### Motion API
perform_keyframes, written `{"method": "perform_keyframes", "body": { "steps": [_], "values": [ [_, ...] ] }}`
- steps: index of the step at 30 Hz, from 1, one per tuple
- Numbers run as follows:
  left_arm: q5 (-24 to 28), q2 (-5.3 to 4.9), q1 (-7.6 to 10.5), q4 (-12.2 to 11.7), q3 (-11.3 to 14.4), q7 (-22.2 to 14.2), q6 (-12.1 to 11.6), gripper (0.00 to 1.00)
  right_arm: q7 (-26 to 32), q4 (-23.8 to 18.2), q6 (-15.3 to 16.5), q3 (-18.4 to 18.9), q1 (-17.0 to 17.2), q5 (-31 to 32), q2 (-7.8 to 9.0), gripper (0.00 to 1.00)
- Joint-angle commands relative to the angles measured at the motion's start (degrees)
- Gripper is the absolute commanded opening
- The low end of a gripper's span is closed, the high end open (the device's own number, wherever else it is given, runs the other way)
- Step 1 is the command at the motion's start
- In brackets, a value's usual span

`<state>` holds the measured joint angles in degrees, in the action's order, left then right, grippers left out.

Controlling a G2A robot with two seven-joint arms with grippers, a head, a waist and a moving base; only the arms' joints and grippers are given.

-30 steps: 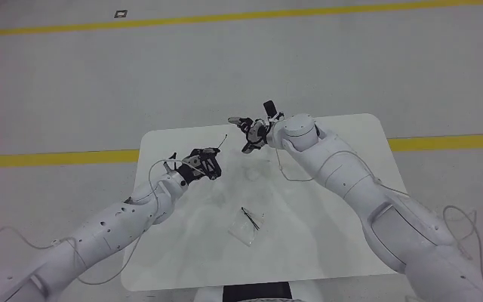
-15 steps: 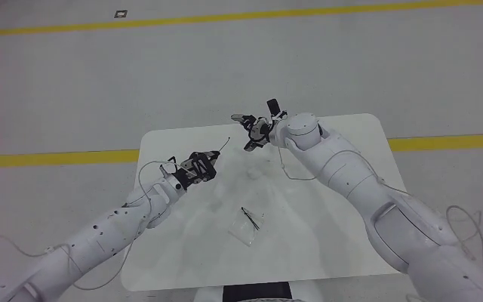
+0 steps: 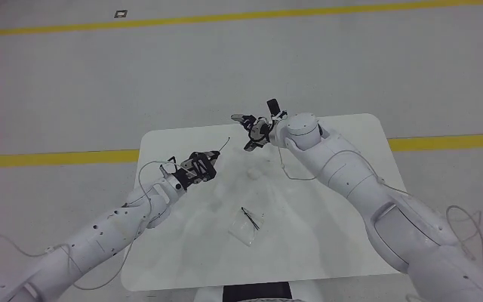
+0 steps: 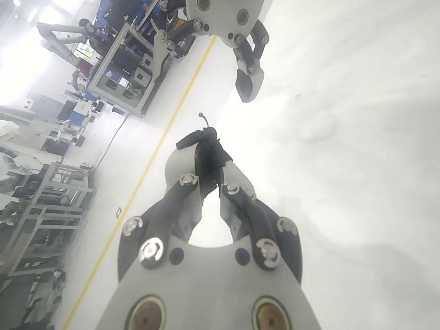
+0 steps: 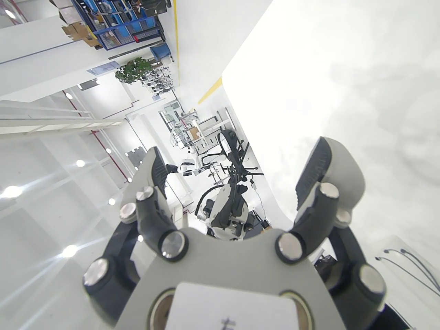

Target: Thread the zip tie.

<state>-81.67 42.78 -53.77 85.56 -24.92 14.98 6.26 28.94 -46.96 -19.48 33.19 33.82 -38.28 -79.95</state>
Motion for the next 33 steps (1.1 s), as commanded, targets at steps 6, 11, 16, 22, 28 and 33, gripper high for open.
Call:
{"method": "perform_keyframes", "body": {
  "steps": [6,11,16,22,28,33],
  "values": [
    [0.0,0.0,0.0,0.0,0.0,0.0,0.0,0.0,0.0,0.0,0.0,0.0,0.0,0.0,0.0,1.0],
    [0.0,0.0,0.0,0.0,0.0,0.0,0.0,0.0,0.0,0.0,0.0,0.0,0.0,0.0,0.0,1.0],
    [3.4,0.19,-0.5,-0.5,-1.5,0.1,-0.3,0.0,0.0,0.0,0.0,0.0,0.0,0.0,0.0,1.0],
    [12.2,-0.77,-1.9,-2.4,-7.4,3.0,-1.6,0.0,0.0,0.0,0.0,0.0,0.0,0.0,0.0,1.0],
    [23.9,-2.59,-4.59,-2.2,-14.4,5.9,-9.5,0.0,0.0,0.0,0.0,0.0,0.0,0.0,0.0,1.0],
    [31.6,-3.75,-6.91,-2.0,-18.5,5.5,-17.5,0.0,0.0,0.0,0.0,0.0,0.0,0.0,0.0,1.0]
  ]
}}
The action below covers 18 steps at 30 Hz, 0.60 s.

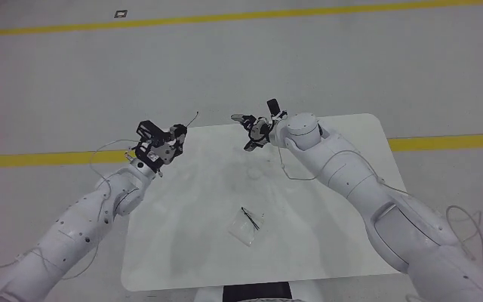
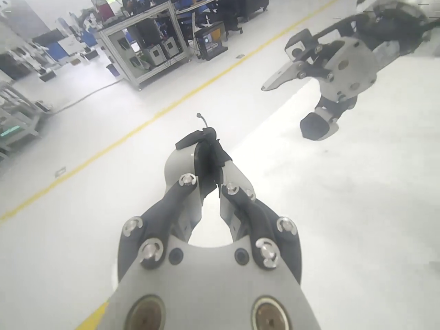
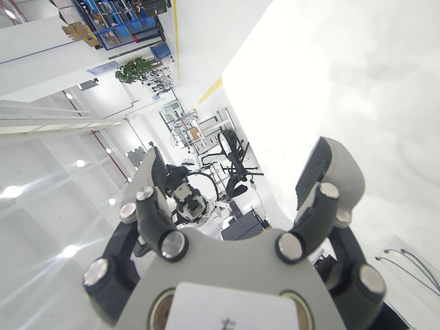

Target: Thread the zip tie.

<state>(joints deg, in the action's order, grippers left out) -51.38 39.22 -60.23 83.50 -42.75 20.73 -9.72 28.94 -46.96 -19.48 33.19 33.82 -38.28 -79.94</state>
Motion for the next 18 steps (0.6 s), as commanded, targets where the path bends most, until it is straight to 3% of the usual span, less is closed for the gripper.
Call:
{"method": "perform_keyframes", "body": {
  "steps": [1,5,9,18],
  "values": [
    [3.4,-0.37,-1.21,0.3,-1.4,-0.4,-3.4,0.0,0.0,0.0,0.0,0.0,0.0,0.0,0.0,1.0],
    [9.4,-0.78,-3.19,0.5,-3.3,-1.5,-9.8,0.0,0.0,0.0,0.0,0.0,0.0,0.0,0.0,1.0],
    [15.1,-1.1,-4.66,1.6,-3.8,-2.9,-9.8,0.0,0.0,0.0,0.0,0.0,0.0,0.0,0.0,1.0],
    [14.4,-1.28,-4.71,1.7,-4.0,-2.7,-9.8,0.0,0.0,0.0,0.0,0.0,0.0,0.0,0.0,1.0]
  ]
}}
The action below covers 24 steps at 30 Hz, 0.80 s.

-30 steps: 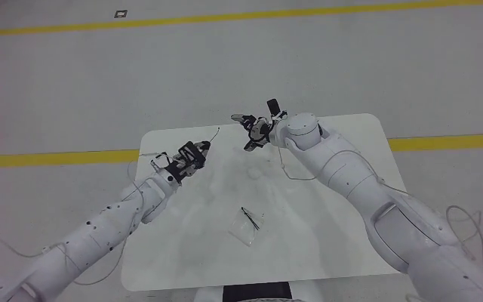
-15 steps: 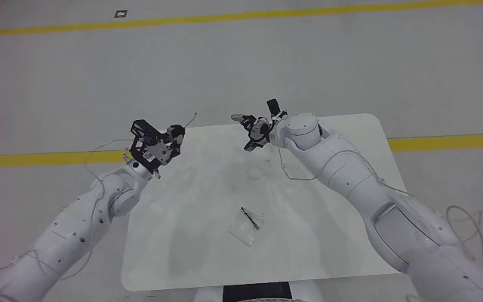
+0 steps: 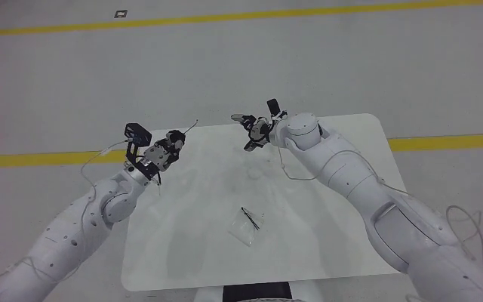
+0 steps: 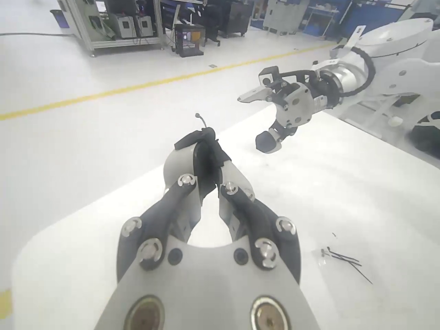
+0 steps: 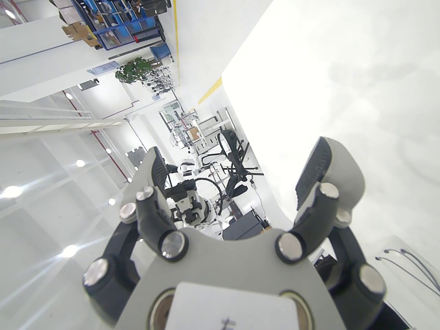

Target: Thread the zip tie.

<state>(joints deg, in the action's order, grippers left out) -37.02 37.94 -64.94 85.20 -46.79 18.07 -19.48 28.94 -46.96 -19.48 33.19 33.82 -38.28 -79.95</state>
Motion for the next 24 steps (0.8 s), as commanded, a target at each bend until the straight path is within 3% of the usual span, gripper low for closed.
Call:
{"method": "perform_keyframes", "body": {
  "steps": [1,2,5,13,19,24],
  "values": [
    [1.4,0.13,-0.27,-0.2,0.0,-0.5,0.1,0.0,0.0,0.0,0.0,0.0,0.0,0.0,0.0,1.0],
    [3.1,0.25,-0.42,-0.5,-0.2,-1.5,0.1,0.0,0.0,0.0,0.0,0.0,0.0,0.0,0.0,1.0],
    [14.8,0.57,-0.99,0.4,-0.5,-6.1,0.0,0.0,0.0,0.0,0.0,0.0,0.0,0.0,0.0,1.0],
    [41.4,0.0,-1.56,2.8,-3.2,-24.6,0.0,0.0,0.0,0.0,0.0,0.0,0.0,0.0,0.0,1.0],
    [53.1,1.16,-2.07,1.8,-7.3,-34.1,0.0,0.0,0.0,0.0,0.0,0.0,0.0,0.0,0.0,1.0],
    [53.2,1.23,-2.09,2.0,-7.5,-34.5,0.0,0.0,0.0,0.0,0.0,0.0,0.0,0.0,0.0,1.0]
  ]
}}
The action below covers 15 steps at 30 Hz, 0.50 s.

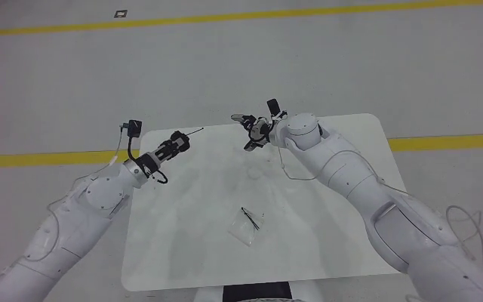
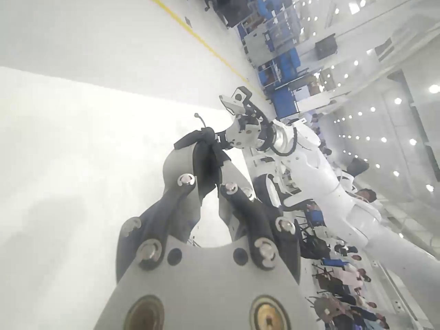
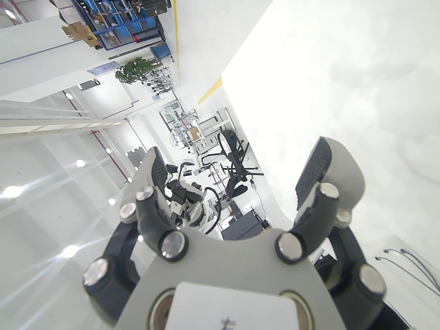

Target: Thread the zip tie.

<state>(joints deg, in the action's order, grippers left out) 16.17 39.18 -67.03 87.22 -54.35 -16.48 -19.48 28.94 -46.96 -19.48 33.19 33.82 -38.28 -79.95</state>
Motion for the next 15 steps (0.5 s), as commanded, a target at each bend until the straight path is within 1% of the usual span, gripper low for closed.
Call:
{"method": "perform_keyframes", "body": {
  "steps": [1,5,6,7,8,9,10,12,13,15],
  "values": [
    [0.0,-0.01,0.01,0.0,0.0,0.0,0.0,0.0,0.0,0.0,0.0,0.0,0.0,0.0,0.0,1.0],
    [0.0,-0.01,0.01,0.0,0.0,0.0,0.0,0.0,0.0,0.0,0.0,0.0,0.0,0.0,0.0,1.0],
    [-0.4,0.11,-0.34,-0.3,0.3,-0.2,0.8,0.0,0.0,0.0,0.0,0.0,0.0,0.0,0.0,1.0],
    [0.8,0.25,-0.63,-0.3,0.6,-1.0,0.7,0.0,0.0,0.0,0.0,0.0,0.0,0.0,0.0,1.0],
    [3.2,0.4,-0.87,-0.5,0.5,-1.9,0.4,0.0,0.0,0.0,0.0,0.0,0.0,0.0,0.0,1.0],
    [5.9,0.54,-1.09,-0.8,0.5,-3.3,0.0,0.0,0.0,0.0,0.0,0.0,0.0,0.0,0.0,1.0],
    [8.0,0.63,-1.05,-1.0,0.3,-5.9,0.0,0.0,0.0,0.0,0.0,0.0,0.0,0.0,0.0,1.0],
    [10.7,0.83,-1.21,-1.6,-0.1,-8.9,0.0,0.0,0.0,0.0,0.0,0.0,0.0,0.0,0.0,1.0],
    [12.2,0.99,-1.3,-1.9,-0.4,-10.9,0.0,0.0,0.0,0.0,0.0,0.0,0.0,0.0,0.0,1.0],
    [14.5,1.35,-1.52,-2.7,-0.8,-13.5,0.0,0.0,0.0,0.0,0.0,0.0,0.0,0.0,0.0,1.0]
  ]
}}
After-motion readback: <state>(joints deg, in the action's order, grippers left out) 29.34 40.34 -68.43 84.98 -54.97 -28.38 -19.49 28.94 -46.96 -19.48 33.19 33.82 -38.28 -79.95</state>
